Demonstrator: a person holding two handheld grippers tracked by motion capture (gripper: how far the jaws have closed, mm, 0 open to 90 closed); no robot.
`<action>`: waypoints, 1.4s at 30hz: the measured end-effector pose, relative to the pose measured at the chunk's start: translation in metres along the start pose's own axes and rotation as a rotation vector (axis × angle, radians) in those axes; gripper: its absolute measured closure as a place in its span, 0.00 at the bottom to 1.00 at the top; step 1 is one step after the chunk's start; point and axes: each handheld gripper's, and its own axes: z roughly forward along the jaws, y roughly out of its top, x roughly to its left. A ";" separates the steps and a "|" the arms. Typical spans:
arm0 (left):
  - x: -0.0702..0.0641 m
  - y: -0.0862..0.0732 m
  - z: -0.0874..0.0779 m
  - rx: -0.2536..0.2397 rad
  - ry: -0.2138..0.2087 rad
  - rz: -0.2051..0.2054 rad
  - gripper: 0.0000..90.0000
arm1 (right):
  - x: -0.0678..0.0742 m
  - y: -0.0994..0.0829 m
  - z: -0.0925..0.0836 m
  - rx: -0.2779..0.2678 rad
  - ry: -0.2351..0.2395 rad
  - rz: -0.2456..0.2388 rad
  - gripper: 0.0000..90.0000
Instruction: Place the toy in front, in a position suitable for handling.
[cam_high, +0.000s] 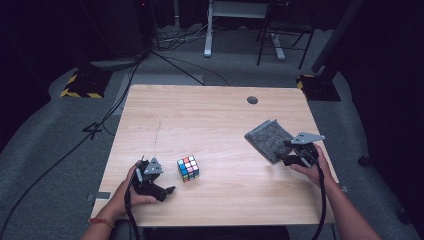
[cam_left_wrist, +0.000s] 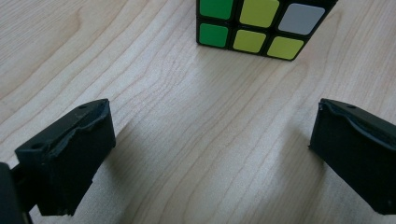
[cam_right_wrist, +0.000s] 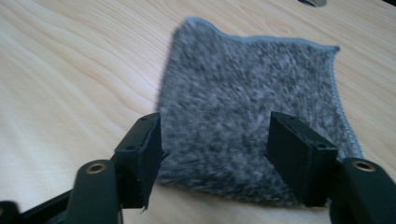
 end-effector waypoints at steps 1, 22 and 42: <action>0.000 0.000 0.000 0.000 0.000 0.000 0.00 | 0.000 0.000 0.000 0.000 0.000 0.000 0.41; -0.005 0.031 0.026 0.006 -0.054 0.053 0.01 | 0.004 -0.020 0.019 0.095 0.083 0.051 0.41; -0.017 0.061 0.033 -0.035 -0.090 0.090 0.22 | 0.055 -0.023 0.001 0.130 0.157 -0.032 0.41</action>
